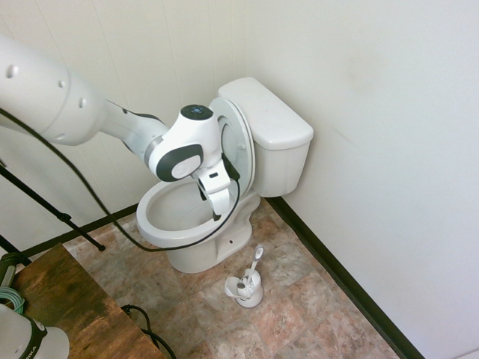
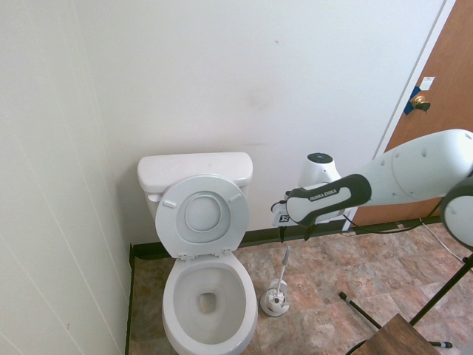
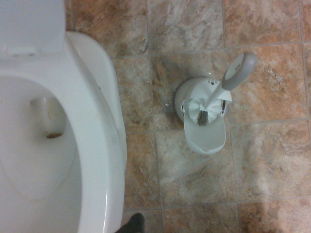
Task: Clean the toilet
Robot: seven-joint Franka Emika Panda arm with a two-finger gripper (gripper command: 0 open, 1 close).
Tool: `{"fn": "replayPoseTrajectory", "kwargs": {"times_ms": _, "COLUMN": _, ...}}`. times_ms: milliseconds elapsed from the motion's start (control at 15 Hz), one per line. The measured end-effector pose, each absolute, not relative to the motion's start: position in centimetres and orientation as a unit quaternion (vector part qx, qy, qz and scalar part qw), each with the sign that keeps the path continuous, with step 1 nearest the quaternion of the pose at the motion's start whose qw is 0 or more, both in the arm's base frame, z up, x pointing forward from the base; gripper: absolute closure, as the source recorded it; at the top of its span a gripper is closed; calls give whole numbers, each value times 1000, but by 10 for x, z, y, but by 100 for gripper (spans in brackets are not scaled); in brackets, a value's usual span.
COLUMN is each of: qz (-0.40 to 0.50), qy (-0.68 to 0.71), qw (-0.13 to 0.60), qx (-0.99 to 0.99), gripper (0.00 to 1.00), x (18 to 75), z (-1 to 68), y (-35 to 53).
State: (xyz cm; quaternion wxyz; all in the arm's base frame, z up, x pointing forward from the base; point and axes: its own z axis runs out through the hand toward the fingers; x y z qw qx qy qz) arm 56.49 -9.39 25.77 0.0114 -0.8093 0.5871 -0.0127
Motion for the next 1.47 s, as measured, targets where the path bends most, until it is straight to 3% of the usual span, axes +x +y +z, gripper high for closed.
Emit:
{"fn": "replayPoseTrajectory", "kwargs": {"times_ms": 400, "qz": 16, "qy": 622, "qw": -9, "qx": -783, "gripper": 0, "x": 621, "z": 182, "y": -129}}
{"fn": "replayPoseTrajectory", "kwargs": {"times_ms": 1133, "qz": 92, "qy": 665, "qw": -29, "qx": -740, "gripper": 0, "x": 653, "z": 31, "y": -205}}
{"fn": "replayPoseTrajectory", "kwargs": {"times_ms": 1467, "qz": 107, "qy": 666, "qw": -24, "qx": -738, "gripper": 0, "x": 664, "z": -5, "y": -205}}
